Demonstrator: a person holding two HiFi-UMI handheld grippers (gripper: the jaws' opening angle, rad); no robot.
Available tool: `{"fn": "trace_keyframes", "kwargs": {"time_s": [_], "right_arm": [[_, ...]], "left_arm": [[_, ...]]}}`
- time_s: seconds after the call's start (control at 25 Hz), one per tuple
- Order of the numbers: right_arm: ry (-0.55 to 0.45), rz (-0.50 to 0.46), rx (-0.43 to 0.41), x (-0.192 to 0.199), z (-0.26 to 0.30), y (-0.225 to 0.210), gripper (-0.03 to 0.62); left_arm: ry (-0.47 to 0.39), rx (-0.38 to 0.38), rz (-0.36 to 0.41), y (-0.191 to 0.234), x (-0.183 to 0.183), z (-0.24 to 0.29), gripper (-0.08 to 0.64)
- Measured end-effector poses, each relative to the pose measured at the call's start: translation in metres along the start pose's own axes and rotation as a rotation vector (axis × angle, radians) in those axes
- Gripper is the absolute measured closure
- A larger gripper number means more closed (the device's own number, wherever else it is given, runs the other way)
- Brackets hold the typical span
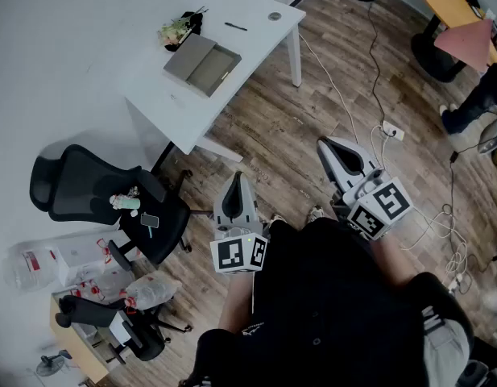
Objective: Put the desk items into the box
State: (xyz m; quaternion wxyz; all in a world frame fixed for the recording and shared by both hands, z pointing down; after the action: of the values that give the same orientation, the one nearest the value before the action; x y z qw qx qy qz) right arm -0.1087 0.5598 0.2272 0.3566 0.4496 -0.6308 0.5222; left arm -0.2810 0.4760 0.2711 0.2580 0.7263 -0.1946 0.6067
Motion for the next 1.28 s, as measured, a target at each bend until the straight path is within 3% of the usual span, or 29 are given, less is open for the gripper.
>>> {"fn": "trace_keyframes", "kwargs": {"time_s": [0.8,1.04,1.28], "right_arm": [[0.01,-0.072,0.035,-0.013,-0.033,-0.012,0.594],[-0.012,-0.063,0.085,-0.023,-0.045,-0.034,0.594],[-0.008,-0.079,0.129,-0.022,-0.04,-0.054,0.594]], "left_arm": [[-0.003,0.07,0.019,-0.047,0.009,0.014,0.552],[0.012,0.121,0.014,-0.069,0.013,0.028,0.552],[0.024,0.133,-0.006,-0.065,0.026,0.053,0.552]]}}
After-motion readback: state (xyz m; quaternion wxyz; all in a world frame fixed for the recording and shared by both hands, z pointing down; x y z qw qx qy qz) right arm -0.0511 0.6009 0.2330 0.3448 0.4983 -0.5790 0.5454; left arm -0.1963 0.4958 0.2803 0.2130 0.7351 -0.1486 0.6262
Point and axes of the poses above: the fingertips, and each gripper's own axes: z forward along the fingers, y to its left, x out of its underside, the point moved 2 cm from there along -z, backward along the fingers, and after that the axes turned 11 degrees about -y, right-handed, at the moved point
